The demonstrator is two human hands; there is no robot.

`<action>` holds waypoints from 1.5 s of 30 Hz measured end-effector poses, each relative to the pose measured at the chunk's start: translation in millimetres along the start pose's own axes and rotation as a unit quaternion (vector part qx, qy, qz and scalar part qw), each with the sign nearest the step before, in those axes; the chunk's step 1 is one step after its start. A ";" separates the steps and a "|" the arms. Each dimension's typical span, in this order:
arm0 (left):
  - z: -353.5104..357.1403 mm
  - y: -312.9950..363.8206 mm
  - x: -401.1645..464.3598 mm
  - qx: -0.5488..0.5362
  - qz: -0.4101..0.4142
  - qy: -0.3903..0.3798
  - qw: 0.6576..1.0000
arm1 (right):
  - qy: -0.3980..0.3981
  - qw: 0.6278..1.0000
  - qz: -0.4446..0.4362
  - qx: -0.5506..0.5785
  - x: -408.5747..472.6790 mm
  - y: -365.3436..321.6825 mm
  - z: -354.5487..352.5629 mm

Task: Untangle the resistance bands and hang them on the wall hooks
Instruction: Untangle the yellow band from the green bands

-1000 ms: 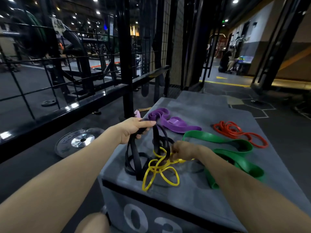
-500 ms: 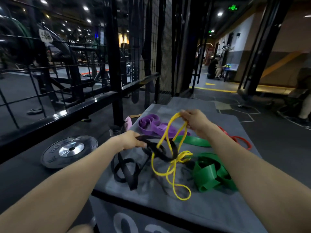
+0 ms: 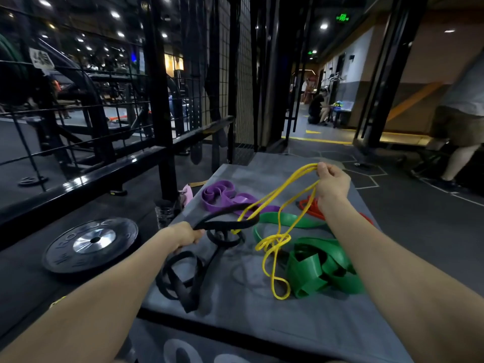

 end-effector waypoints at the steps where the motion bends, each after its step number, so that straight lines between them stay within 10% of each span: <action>1: 3.3 0.8 0.8 0.000 -0.006 -0.002 1.000 | 0.003 1.000 0.000 0.009 -0.3 0.5 -0.8; 6: 16.0 10.6 3.4 -0.040 -0.028 0.017 0.999 | 0.011 0.999 -0.006 0.034 -3.2 9.5 -8.3; 9: 29.1 23.1 4.5 -0.085 -0.006 0.002 0.996 | -0.100 0.980 -0.080 -0.152 -8.1 18.9 -2.8; 13: 47.7 42.0 -2.2 -0.110 0.049 -0.044 0.992 | -0.248 0.863 -0.072 -0.434 -18.7 48.9 -4.2; 21: 61.5 17.5 19.2 -0.063 0.054 0.004 0.997 | -0.274 0.647 -0.092 -0.705 -40.7 87.6 -35.8; 27: 56.9 0.8 22.1 -0.121 0.057 0.012 0.991 | -0.359 0.667 -0.241 -0.607 -61.5 105.2 37.1; 41: 53.2 -32.0 30.5 -0.239 0.046 0.061 0.968 | -0.373 0.596 -0.182 -0.688 -93.5 165.6 60.0; 45: 51.0 -37.4 34.8 -0.183 0.038 0.122 0.975 | -0.294 0.733 -0.175 -0.588 -79.8 144.9 52.0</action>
Point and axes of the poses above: each hand's wrist, its own x-axis towards the middle knuckle, its own z-axis out of the palm, y = z × x, the point moved 4 cm from there along x, towards the middle knuckle, and after that the axes turned 2 degrees about -y, right-handed, at the moved point
